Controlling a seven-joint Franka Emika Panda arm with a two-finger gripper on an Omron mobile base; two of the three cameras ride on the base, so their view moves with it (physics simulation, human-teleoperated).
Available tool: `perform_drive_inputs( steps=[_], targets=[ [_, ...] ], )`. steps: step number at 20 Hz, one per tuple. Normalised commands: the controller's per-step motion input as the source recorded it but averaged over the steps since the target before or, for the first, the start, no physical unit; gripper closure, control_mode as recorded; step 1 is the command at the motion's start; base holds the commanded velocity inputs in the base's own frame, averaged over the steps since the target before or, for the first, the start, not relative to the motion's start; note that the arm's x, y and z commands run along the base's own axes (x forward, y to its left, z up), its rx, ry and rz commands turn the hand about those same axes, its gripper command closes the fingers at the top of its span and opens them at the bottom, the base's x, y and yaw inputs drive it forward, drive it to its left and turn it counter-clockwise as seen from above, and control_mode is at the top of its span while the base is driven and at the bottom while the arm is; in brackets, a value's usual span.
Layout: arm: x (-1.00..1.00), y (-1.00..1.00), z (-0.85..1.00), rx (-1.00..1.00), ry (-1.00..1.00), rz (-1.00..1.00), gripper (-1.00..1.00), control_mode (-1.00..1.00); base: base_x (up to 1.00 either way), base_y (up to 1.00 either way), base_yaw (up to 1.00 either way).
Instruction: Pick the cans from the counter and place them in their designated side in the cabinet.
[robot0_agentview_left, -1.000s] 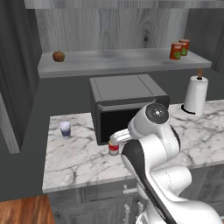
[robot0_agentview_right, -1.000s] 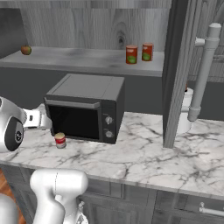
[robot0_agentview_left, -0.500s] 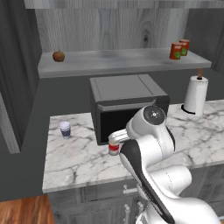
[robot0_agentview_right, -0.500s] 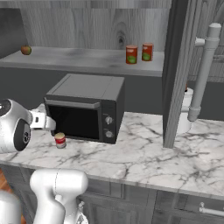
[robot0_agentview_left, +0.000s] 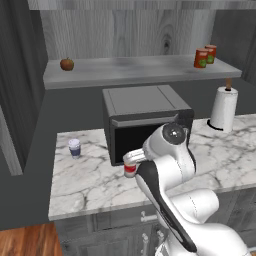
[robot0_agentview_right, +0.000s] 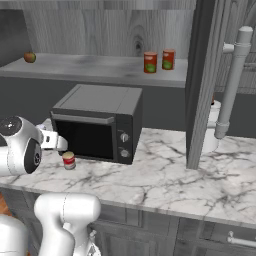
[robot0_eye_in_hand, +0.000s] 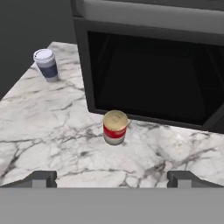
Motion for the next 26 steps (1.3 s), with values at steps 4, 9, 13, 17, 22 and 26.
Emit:
perform_drive_inputs(
  steps=[4, 9, 13, 17, 22, 26],
  targets=[
    [0.18, 0.00, -0.21, 0.02, -0.02, 0.00, -1.00, -1.00, 0.00, 0.00, 0.00],
    [0.14, -0.01, -0.20, 0.01, -0.03, 0.00, -1.00, -1.00, 0.00, 0.00, 0.00],
    [0.11, -0.01, -0.21, 0.02, -0.03, 0.00, -1.00, -1.00, 0.00, 0.00, 0.00],
    [0.13, 0.00, -0.22, 0.02, -0.02, 0.00, -1.00, -1.00, 0.00, 0.00, 0.00],
    [0.14, -0.01, -0.21, 0.02, 0.00, 0.00, -1.00, -1.00, 0.00, 0.00, 0.00],
    [0.15, -0.02, -0.22, 0.01, 0.00, 0.00, -1.00, -1.00, 0.00, 0.00, 0.00]
  ],
)
